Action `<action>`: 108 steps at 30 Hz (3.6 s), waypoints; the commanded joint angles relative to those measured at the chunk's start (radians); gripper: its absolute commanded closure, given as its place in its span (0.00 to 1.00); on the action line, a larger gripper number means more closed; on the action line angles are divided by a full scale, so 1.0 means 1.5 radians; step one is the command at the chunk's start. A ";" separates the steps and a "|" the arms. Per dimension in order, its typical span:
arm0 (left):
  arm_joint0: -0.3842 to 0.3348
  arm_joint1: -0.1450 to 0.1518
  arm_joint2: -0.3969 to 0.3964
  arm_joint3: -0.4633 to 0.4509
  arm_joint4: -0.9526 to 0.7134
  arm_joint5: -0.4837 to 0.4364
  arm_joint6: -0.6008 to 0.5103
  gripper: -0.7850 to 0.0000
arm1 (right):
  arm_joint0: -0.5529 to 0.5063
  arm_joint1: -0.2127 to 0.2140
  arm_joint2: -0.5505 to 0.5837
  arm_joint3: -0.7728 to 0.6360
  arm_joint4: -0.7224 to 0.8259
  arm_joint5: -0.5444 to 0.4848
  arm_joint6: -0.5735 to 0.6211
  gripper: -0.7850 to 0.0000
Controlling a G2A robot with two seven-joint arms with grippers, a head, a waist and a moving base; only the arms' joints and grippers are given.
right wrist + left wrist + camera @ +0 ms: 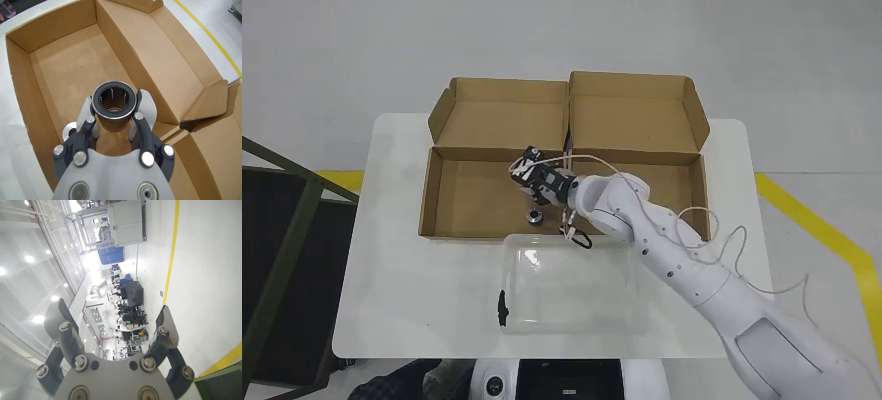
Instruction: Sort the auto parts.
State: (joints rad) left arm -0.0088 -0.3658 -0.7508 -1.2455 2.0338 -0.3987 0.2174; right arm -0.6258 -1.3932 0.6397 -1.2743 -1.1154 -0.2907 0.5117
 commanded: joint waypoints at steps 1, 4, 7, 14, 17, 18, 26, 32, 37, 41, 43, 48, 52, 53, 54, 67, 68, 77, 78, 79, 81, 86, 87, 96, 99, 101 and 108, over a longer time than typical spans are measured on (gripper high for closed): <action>0.000 0.000 0.000 0.000 0.000 0.000 0.000 0.00 | -0.001 -0.002 -0.001 0.001 -0.003 -0.001 0.005 0.98; 0.000 0.000 0.000 0.000 0.000 0.000 0.000 0.00 | -0.002 -0.006 -0.004 0.005 -0.011 -0.002 0.011 0.95; 0.000 0.000 0.000 0.000 0.000 0.000 0.000 0.00 | -0.002 -0.010 -0.008 0.007 -0.019 -0.003 0.018 0.87; 0.000 0.000 0.000 0.000 0.000 0.000 0.000 0.00 | -0.001 -0.018 -0.007 0.020 -0.031 -0.005 0.028 0.76; 0.000 0.000 0.000 0.000 0.000 0.000 0.000 0.00 | -0.001 -0.021 -0.004 0.020 -0.034 -0.009 0.032 0.69; 0.000 0.000 0.000 0.000 0.000 0.000 0.000 0.00 | -0.002 -0.021 -0.003 0.018 -0.036 -0.010 0.034 0.63; 0.000 0.000 0.000 0.000 0.000 0.000 0.000 0.00 | -0.016 -0.022 0.013 0.003 -0.042 -0.017 0.042 0.00; 0.000 0.000 0.000 0.000 0.000 0.000 0.000 0.00 | -0.028 -0.019 0.039 -0.036 -0.041 -0.026 0.035 0.00; 0.000 0.000 0.000 0.000 0.000 0.000 0.000 0.00 | -0.048 -0.010 0.072 -0.106 -0.040 -0.037 0.035 0.00; 0.000 0.000 0.000 0.000 0.000 0.000 0.000 0.00 | -0.071 -0.002 0.106 -0.163 -0.029 -0.055 0.039 0.00; 0.000 0.000 0.000 0.000 0.000 0.000 0.000 0.00 | -0.085 0.003 0.124 -0.192 -0.028 -0.060 0.039 0.00; 0.000 0.000 0.000 0.000 0.000 0.000 0.000 0.00 | -0.134 0.019 0.175 -0.259 -0.043 -0.076 0.025 0.00; 0.000 0.000 0.000 0.000 0.000 0.000 0.000 0.00 | -0.191 0.032 0.221 -0.303 -0.047 -0.092 -0.021 0.00; 0.000 0.000 0.000 0.000 0.000 0.000 0.000 0.00 | -0.206 0.035 0.233 -0.313 -0.052 -0.095 -0.033 0.00; 0.000 0.000 0.000 0.000 0.000 0.000 0.000 0.00 | -0.221 0.038 0.245 -0.324 -0.057 -0.099 -0.046 0.00; 0.000 0.000 0.000 0.000 0.000 0.000 0.000 0.00 | -0.413 0.076 0.413 -0.428 -0.143 -0.105 -0.181 0.00; 0.000 0.000 0.000 0.000 0.000 0.000 0.000 0.00 | -0.428 0.078 0.426 -0.436 -0.148 -0.105 -0.187 0.00; 0.000 0.000 0.000 0.000 0.000 0.000 0.000 0.00 | -0.570 0.094 0.533 -0.488 -0.172 -0.080 -0.254 0.00; 0.000 0.000 0.000 0.000 0.000 0.000 0.000 0.00 | -0.585 0.095 0.543 -0.490 -0.171 -0.074 -0.262 0.00; 0.000 0.000 0.000 0.000 0.000 0.000 0.000 0.00 | -0.599 0.096 0.553 -0.492 -0.173 -0.071 -0.269 0.00; 0.000 0.000 0.000 0.000 0.000 0.000 0.000 0.00 | -0.624 0.098 0.572 -0.495 -0.169 -0.062 -0.288 0.00; 0.000 0.000 0.000 0.000 0.000 0.000 0.000 0.00 | -0.676 0.102 0.621 -0.502 -0.166 -0.041 -0.337 0.00; 0.000 0.000 0.000 0.000 0.000 0.000 0.000 0.00 | -0.685 0.102 0.631 -0.504 -0.168 -0.038 -0.345 0.00; 0.000 0.000 0.000 0.000 0.000 0.000 0.000 0.00 | -0.776 0.106 0.718 -0.518 -0.149 -0.016 -0.403 0.00; 0.000 0.000 0.000 0.000 0.000 0.000 0.000 0.00 | -0.807 0.106 0.734 -0.529 -0.147 -0.011 -0.415 0.00; 0.000 0.000 0.000 0.000 0.000 0.000 0.000 0.00 | -0.823 0.106 0.744 -0.533 -0.145 -0.006 -0.424 0.00; 0.000 0.000 0.000 0.000 0.000 0.000 0.000 0.00 | -0.853 0.106 0.766 -0.536 -0.142 -0.002 -0.434 0.00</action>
State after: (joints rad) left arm -0.0088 -0.3658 -0.7508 -1.2455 2.0338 -0.3987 0.2174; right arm -1.9043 -1.2337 1.7870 -2.0779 -1.3274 -0.2942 -0.1409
